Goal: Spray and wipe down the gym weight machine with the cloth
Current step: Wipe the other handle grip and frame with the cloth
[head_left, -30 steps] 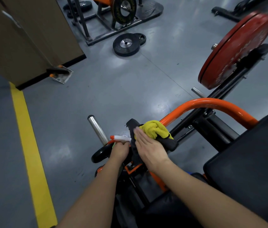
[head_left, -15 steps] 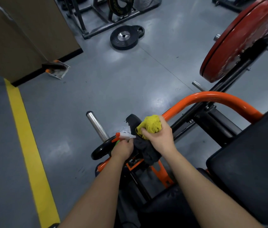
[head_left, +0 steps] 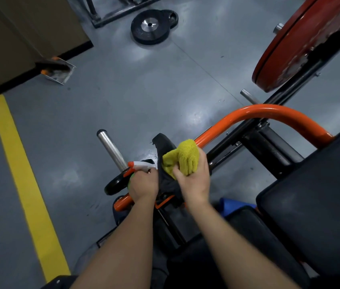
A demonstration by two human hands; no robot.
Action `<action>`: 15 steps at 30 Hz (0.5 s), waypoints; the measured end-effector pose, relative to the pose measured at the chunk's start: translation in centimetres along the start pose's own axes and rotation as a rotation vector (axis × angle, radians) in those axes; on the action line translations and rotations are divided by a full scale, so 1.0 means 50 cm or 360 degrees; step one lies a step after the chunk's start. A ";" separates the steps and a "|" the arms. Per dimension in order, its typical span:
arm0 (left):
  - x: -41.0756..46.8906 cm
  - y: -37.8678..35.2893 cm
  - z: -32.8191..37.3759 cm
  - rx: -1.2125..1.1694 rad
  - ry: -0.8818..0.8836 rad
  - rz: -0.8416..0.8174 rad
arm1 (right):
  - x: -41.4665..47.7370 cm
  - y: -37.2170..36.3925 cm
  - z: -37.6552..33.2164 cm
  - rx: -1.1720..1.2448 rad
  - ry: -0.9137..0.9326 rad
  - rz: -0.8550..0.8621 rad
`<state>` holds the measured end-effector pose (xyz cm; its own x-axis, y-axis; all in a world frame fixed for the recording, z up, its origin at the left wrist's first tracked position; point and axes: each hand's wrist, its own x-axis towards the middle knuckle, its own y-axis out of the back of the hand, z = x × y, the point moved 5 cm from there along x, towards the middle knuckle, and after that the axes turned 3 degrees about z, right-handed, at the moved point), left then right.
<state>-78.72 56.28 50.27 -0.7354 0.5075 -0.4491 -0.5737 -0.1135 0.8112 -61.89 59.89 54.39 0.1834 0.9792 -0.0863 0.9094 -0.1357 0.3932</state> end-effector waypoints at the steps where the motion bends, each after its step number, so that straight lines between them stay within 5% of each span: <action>1: 0.001 0.002 0.001 0.0004 0.0011 0.0023 | -0.023 -0.012 -0.004 0.0060 0.0041 0.0202; 3: 0.000 0.004 0.001 -0.0018 0.0046 0.0053 | -0.029 -0.034 -0.006 0.0192 0.0026 0.0364; 6: -0.004 0.005 0.003 -0.0030 0.0036 0.0079 | 0.009 -0.039 0.022 0.0098 -0.0145 0.0133; 12: -0.013 0.015 0.010 -0.0011 0.0049 0.0073 | 0.150 0.002 0.007 -0.0149 0.0243 -0.1507; 15: -0.011 0.015 0.009 -0.0006 0.0059 0.0097 | 0.166 -0.016 0.030 -0.0266 0.0265 -0.1758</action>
<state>-78.58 56.31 51.26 -0.7820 0.4673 -0.4124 -0.5285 -0.1464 0.8362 -60.52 67.91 52.01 -0.7537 0.5596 -0.3446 0.4786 0.8267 0.2958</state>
